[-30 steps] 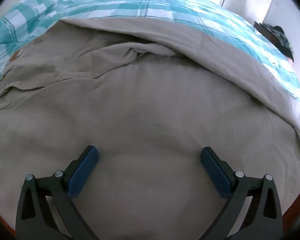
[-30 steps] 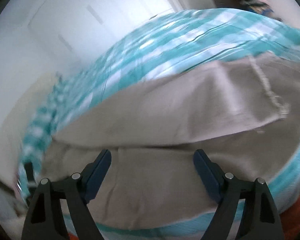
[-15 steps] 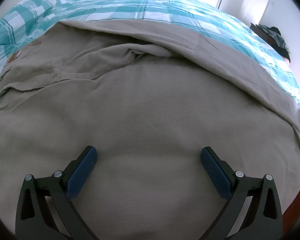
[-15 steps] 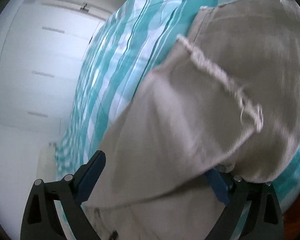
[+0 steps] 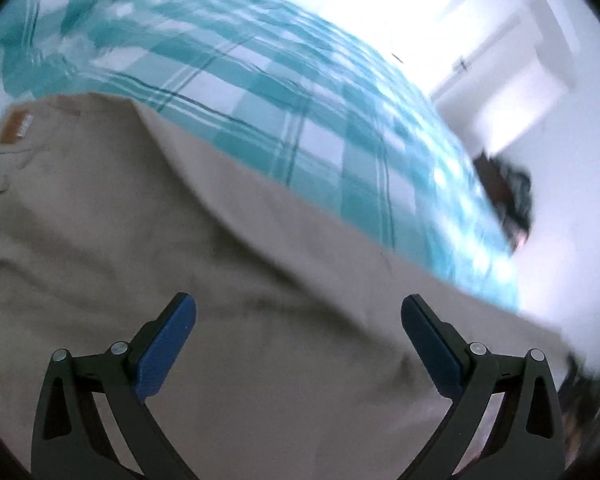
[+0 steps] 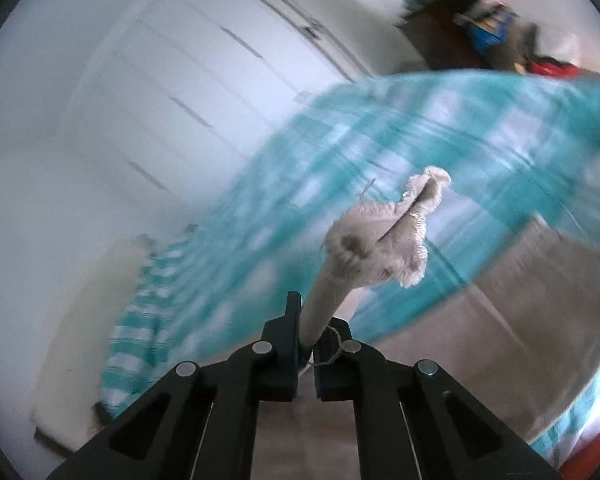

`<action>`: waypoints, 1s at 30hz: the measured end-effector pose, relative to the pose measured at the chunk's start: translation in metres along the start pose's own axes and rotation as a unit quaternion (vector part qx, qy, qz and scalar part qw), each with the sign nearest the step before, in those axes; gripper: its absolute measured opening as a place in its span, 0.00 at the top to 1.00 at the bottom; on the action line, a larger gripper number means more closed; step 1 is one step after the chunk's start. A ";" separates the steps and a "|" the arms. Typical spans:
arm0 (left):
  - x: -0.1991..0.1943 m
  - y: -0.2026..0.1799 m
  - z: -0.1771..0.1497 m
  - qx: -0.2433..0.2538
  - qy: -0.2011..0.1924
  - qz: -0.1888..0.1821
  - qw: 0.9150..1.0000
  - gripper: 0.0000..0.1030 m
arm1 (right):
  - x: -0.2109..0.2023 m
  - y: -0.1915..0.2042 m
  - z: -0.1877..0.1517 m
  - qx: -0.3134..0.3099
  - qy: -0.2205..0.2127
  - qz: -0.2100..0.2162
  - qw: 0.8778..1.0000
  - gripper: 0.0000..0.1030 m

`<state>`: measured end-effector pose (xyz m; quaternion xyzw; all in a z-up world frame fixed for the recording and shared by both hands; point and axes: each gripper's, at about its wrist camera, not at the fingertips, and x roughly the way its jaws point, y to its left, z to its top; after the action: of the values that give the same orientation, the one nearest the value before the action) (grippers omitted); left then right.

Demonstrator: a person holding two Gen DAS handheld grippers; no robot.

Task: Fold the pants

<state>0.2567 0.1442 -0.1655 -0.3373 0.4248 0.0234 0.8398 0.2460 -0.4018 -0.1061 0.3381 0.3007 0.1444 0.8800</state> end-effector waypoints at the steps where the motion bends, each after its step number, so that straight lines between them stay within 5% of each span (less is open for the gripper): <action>1: 0.006 0.006 0.009 -0.017 0.004 0.003 1.000 0.01 | -0.007 0.011 0.003 -0.008 -0.006 0.015 1.000 0.95; 5: 0.023 0.026 0.032 -0.074 0.014 0.004 0.997 0.01 | -0.039 0.048 0.015 -0.033 -0.020 0.070 0.997 0.95; 10: 0.032 0.029 0.038 -0.080 0.024 0.002 0.996 0.03 | -0.087 0.072 0.021 -0.075 -0.022 0.135 0.988 0.96; 11: 0.034 0.030 0.039 -0.082 0.026 0.003 0.996 0.16 | -0.097 0.072 0.022 -0.077 -0.025 0.150 0.985 0.96; 13: 0.042 0.033 0.039 -0.083 0.041 0.010 0.996 0.65 | -0.111 0.068 0.023 -0.077 -0.017 0.163 0.984 0.96; 14: 0.047 0.035 0.038 -0.085 0.053 0.009 0.995 1.00 | -0.113 0.065 0.025 -0.077 -0.008 0.162 0.984 0.96; 19: 0.039 0.028 0.031 -0.095 0.039 -0.012 0.995 0.98 | -0.083 0.024 0.015 -0.063 0.044 0.094 0.993 0.96; 23: -0.003 0.002 0.032 -0.073 0.008 -0.056 0.996 0.98 | -0.046 -0.012 0.015 -0.061 0.069 0.018 0.996 0.96; 27: -0.065 -0.023 0.017 -0.026 -0.019 -0.088 0.996 0.97 | -0.035 -0.020 0.051 -0.064 0.051 0.021 0.996 0.96; 30: -0.092 -0.029 -0.026 0.022 -0.013 -0.074 0.997 0.96 | -0.055 -0.013 0.073 -0.078 0.024 0.031 0.996 0.96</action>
<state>0.1892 0.1291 -0.0928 -0.3491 0.3881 -0.0437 0.8518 0.2500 -0.4734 -0.0483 0.2737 0.2991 0.2030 0.8913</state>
